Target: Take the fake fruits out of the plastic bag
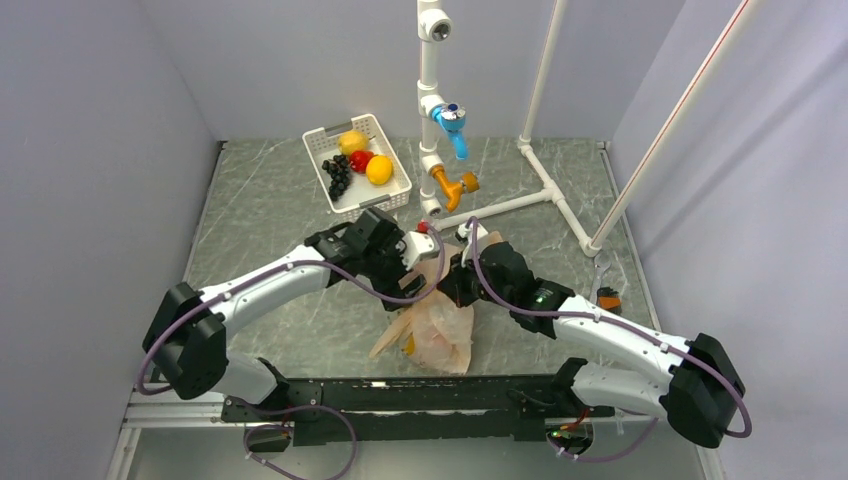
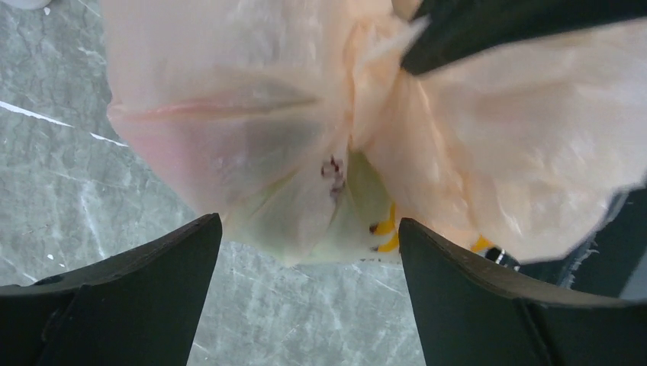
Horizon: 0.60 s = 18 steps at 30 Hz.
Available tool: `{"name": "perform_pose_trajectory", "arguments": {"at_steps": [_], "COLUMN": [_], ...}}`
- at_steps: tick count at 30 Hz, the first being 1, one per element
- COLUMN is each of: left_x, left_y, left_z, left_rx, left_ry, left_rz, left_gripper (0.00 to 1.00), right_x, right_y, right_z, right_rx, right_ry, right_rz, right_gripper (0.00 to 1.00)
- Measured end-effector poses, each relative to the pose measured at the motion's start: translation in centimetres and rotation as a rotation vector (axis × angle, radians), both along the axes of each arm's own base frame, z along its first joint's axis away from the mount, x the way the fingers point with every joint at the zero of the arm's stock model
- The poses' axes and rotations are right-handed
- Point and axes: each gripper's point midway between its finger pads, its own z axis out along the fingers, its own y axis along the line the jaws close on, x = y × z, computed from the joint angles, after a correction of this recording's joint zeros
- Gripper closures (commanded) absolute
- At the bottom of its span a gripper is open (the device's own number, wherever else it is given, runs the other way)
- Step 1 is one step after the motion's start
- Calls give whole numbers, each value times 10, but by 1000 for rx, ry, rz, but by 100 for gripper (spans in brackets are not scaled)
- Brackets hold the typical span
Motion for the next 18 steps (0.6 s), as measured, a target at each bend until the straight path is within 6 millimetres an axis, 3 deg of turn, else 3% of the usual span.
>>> {"name": "perform_pose_trajectory", "arguments": {"at_steps": [4, 10, 12, 14, 15, 18], "left_x": [-1, 9, 11, 12, 13, 16], "left_y": [-6, -3, -2, -3, -4, -5], "left_z": [-14, -15, -14, -13, -12, -9], "left_rx": [78, 111, 110, 107, 107, 106], "left_ry": [-52, -127, -136, -144, -150, -175], "left_rz": [0, 43, 50, 51, 47, 57], "left_gripper": [15, 44, 60, 96, 100, 100], "right_x": [-14, -25, -26, -26, -25, -23], "right_y": [13, 22, 23, 23, 23, 23], "right_z": [6, 11, 12, 13, 14, 17], "right_rx": [54, 92, 98, 100, 102, 107], "right_ry": [24, 32, 30, 29, 26, 13], "right_rz": [102, 177, 186, 188, 187, 176], "right_gripper": [100, 100, 99, 98, 98, 94]}}
